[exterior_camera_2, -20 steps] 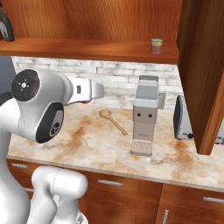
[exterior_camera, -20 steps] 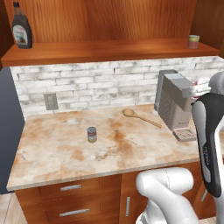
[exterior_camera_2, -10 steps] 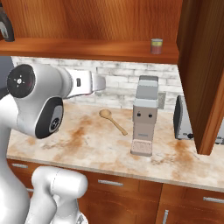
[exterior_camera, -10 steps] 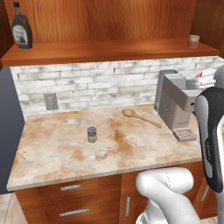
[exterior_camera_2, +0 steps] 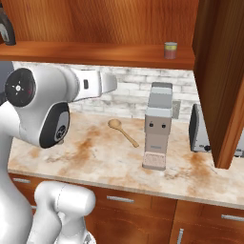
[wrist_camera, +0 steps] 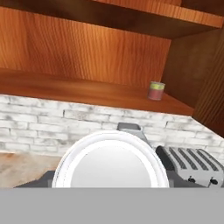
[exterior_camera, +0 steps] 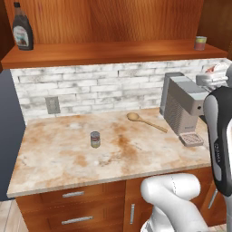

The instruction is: Pick the cans from the counter and place them in their designated side in the cabinet.

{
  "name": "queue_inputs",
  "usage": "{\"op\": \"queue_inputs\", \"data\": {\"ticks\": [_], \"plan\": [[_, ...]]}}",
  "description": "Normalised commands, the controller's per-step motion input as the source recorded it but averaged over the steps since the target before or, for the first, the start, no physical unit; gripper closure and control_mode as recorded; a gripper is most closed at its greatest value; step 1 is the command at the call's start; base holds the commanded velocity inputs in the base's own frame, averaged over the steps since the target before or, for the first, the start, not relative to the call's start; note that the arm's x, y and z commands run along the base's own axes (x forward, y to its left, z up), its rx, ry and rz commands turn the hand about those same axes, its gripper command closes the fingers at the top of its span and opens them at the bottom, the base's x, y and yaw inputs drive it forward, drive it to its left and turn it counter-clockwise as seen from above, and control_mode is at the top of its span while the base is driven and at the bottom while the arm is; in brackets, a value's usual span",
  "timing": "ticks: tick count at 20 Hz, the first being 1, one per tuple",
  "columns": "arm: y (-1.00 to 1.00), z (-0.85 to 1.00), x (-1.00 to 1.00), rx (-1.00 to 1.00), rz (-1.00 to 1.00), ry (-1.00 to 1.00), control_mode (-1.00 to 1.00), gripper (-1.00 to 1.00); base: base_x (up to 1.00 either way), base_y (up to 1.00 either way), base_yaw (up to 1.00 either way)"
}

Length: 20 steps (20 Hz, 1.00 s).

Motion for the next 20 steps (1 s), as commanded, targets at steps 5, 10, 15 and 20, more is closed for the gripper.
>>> {"op": "queue_inputs", "data": {"ticks": [5,10,15,20], "plan": [[-0.02,0.17,0.03,0.00,-0.02,-0.06,-1.00,1.00,0.00,0.00,0.00],[0.00,0.14,0.11,0.00,-0.01,-0.03,-1.00,1.00,0.00,0.00,0.00],[-0.02,0.23,0.04,0.00,-0.02,-0.05,-1.00,1.00,0.00,0.00,0.00],[-0.02,0.22,0.06,0.00,-0.02,-0.04,-1.00,1.00,0.00,0.00,0.00]]}}
